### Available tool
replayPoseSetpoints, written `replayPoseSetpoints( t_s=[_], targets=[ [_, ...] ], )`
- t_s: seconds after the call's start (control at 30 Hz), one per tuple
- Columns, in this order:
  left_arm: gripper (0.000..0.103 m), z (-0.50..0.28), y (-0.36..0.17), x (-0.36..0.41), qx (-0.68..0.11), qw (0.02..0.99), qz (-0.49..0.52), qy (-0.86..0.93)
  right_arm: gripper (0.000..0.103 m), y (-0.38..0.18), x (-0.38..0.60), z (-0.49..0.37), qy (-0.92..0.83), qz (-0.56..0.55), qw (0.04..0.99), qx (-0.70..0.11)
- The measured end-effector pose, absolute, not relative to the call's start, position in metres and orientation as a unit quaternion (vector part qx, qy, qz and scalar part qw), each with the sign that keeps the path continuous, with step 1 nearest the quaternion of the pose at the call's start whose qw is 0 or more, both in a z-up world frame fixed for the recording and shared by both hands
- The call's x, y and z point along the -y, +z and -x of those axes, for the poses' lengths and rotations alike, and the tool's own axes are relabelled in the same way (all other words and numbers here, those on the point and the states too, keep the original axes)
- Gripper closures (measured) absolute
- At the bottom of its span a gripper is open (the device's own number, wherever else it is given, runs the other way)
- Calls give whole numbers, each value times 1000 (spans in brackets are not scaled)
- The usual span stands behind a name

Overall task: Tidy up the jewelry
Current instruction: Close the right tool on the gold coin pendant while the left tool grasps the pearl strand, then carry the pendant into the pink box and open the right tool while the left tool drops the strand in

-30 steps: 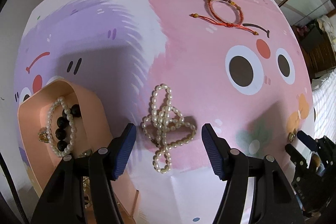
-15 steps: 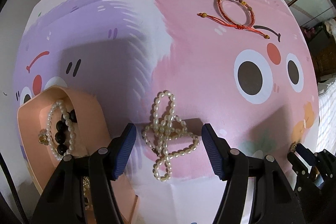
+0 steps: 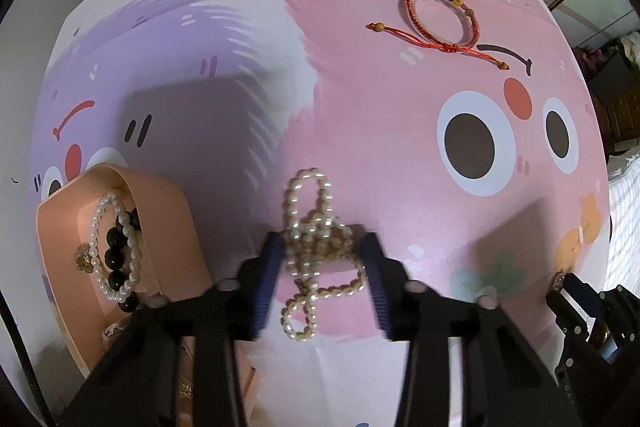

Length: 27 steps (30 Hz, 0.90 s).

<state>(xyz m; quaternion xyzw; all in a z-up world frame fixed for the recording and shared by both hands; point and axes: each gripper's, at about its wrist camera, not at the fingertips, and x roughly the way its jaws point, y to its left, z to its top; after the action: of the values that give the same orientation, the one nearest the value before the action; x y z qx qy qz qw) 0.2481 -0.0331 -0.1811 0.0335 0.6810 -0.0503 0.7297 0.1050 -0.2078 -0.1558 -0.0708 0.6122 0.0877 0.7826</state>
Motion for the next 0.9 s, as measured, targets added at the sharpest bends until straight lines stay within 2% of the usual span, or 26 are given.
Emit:
replayPoseSetpoints(
  t_s=[0.13, 0.2, 0.57, 0.9],
  targets=[
    [79, -247, -180, 34, -680, 731, -30, -46, 84, -156, 208, -105, 88, 69, 783, -612],
    [89, -247, -179, 33, -680, 731, -24, -45, 84, -156, 209, -105, 89, 67, 783, -612],
    [91, -233, -169, 27, -678, 733, 10, -52, 85, -153, 209, -105, 102, 55, 785, -609],
    [92, -205, -118, 25, -652, 754, 11, -74, 85, -115, 215, -105, 135, -2, 792, -596]
  ],
)
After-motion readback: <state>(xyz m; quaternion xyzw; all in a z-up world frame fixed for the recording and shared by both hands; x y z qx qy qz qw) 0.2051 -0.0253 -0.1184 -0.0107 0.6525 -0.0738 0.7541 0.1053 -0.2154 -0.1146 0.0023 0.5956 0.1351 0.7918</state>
